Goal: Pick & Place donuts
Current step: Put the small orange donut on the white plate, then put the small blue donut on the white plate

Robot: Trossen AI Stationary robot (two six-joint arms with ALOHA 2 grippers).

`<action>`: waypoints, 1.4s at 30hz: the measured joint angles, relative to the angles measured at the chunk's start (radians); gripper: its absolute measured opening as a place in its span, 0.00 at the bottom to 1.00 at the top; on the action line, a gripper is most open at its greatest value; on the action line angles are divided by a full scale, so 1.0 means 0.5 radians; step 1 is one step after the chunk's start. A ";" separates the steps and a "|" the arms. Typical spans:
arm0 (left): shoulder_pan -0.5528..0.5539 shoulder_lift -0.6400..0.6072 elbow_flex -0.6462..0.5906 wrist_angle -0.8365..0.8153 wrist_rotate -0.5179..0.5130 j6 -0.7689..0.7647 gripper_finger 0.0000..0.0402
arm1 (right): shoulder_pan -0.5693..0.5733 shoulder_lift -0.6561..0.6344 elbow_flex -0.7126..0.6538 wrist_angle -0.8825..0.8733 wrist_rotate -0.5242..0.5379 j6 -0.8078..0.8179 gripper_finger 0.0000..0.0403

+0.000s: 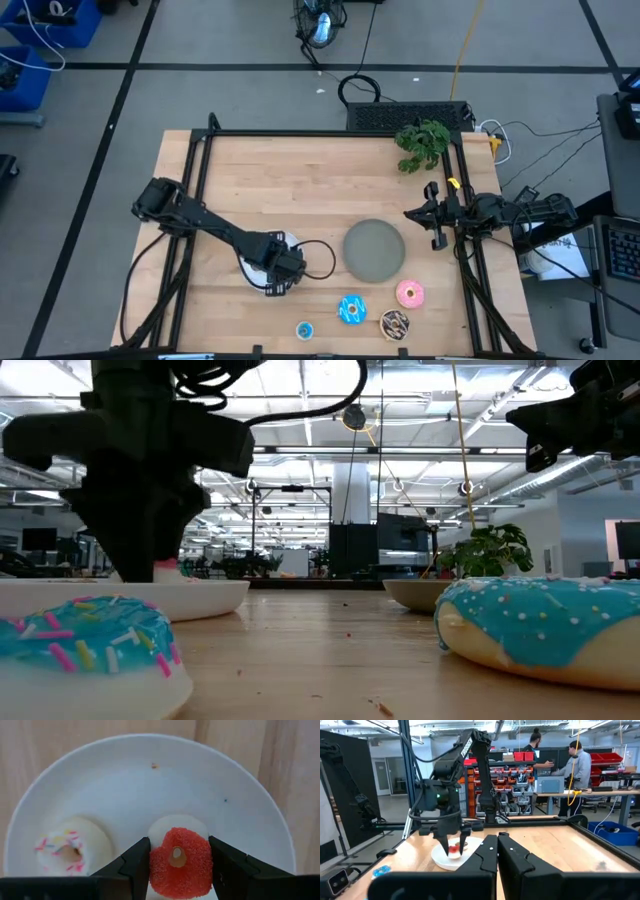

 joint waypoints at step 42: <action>0.002 0.001 0.027 -0.004 -0.142 -0.150 0.86 | 0.000 0.000 0.001 0.003 0.000 -0.026 0.00</action>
